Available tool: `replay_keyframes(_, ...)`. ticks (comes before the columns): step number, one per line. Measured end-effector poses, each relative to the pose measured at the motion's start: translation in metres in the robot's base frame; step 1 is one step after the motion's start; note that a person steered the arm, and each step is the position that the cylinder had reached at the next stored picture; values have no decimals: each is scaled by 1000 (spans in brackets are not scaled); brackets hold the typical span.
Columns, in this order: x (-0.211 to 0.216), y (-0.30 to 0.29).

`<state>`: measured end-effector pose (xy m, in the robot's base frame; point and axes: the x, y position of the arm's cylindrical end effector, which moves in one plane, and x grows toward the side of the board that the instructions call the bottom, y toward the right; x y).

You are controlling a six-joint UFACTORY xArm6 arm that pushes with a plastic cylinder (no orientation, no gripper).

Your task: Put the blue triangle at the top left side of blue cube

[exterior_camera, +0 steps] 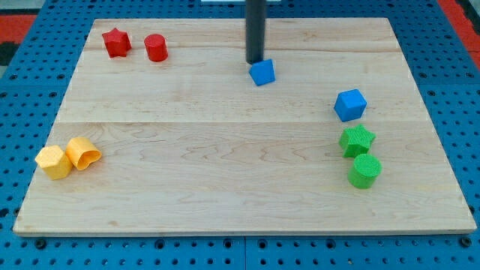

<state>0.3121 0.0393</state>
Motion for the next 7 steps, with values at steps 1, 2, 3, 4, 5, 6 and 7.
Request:
replay_keyframes(1, 21, 9)
replay_keyframes(2, 34, -16)
replay_keyframes(3, 48, -43)
replay_keyframes(4, 71, -39)
replay_keyframes(5, 60, -21)
replay_keyframes(6, 36, -16)
replay_keyframes(7, 35, 14)
